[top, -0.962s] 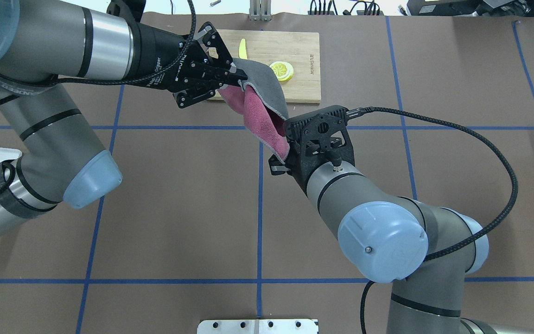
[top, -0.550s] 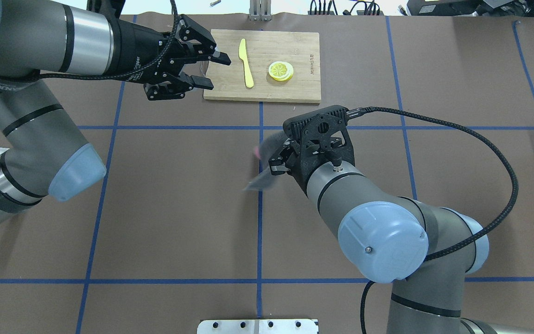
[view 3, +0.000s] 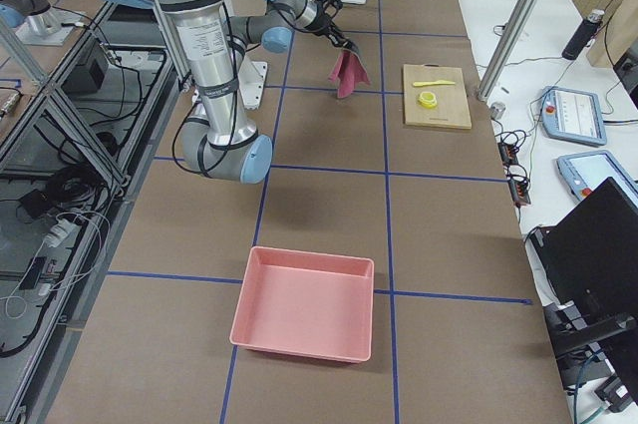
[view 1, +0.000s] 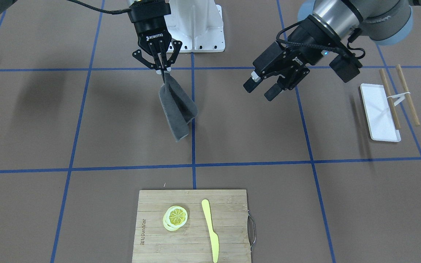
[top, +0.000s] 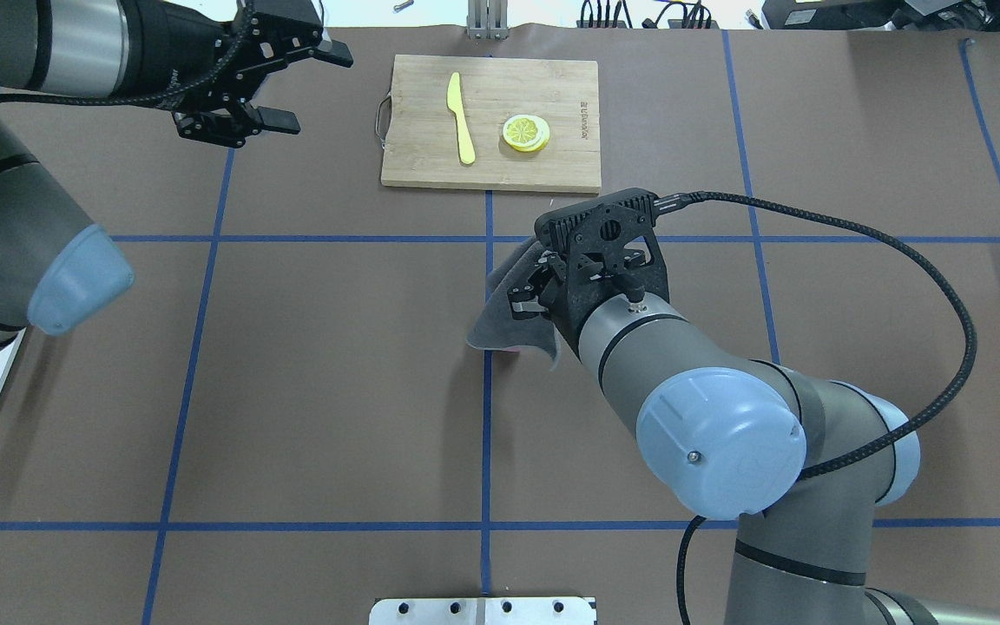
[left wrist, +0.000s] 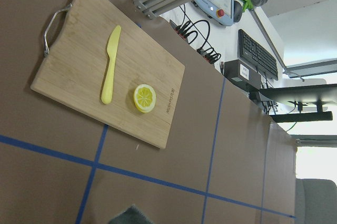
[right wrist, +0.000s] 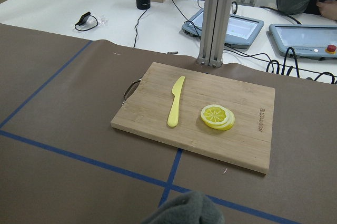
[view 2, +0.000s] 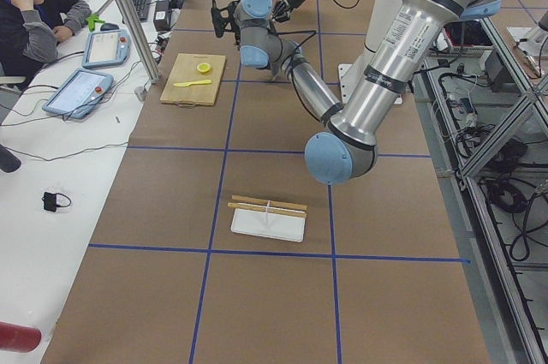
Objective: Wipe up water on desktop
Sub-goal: 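Lower the towel onto the table with the right gripper while the left arm withdraws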
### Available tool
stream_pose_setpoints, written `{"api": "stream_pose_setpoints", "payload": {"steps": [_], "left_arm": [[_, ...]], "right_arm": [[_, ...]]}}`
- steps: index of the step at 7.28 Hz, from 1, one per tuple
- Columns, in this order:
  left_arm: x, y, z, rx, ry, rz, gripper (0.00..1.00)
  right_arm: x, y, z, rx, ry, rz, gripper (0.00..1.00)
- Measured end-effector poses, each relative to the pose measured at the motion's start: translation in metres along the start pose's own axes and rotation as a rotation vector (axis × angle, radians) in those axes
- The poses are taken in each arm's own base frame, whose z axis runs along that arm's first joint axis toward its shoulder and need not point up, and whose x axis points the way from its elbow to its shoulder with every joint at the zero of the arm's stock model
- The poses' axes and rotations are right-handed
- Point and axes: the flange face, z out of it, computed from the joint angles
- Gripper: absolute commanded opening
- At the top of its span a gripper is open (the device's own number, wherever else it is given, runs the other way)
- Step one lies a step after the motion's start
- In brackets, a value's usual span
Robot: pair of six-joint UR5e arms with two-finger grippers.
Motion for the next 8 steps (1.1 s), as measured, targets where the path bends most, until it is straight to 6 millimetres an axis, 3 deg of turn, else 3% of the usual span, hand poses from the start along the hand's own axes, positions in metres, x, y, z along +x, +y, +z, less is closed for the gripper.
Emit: {"api": "stream_pose_setpoints", "payload": {"steps": [2,4,6,8], "left_arm": [[-0.024,-0.037,-0.02,0.045,-0.136,0.135,0.98],[-0.066,-0.072,-0.046,0.072,-0.258,0.313,0.98],[-0.125,-0.103,-0.079,0.07,-0.371,0.529,0.98],[-0.195,-0.132,-0.127,0.031,-0.521,0.701,0.99]], "right_arm": [[0.014,-0.01,0.005,0.0,0.02,0.007,0.0],[0.029,-0.023,0.01,-0.005,0.031,0.018,0.0],[0.039,-0.031,0.013,-0.006,0.042,0.024,0.0],[0.053,-0.034,0.017,-0.021,0.052,0.031,0.0]]}}
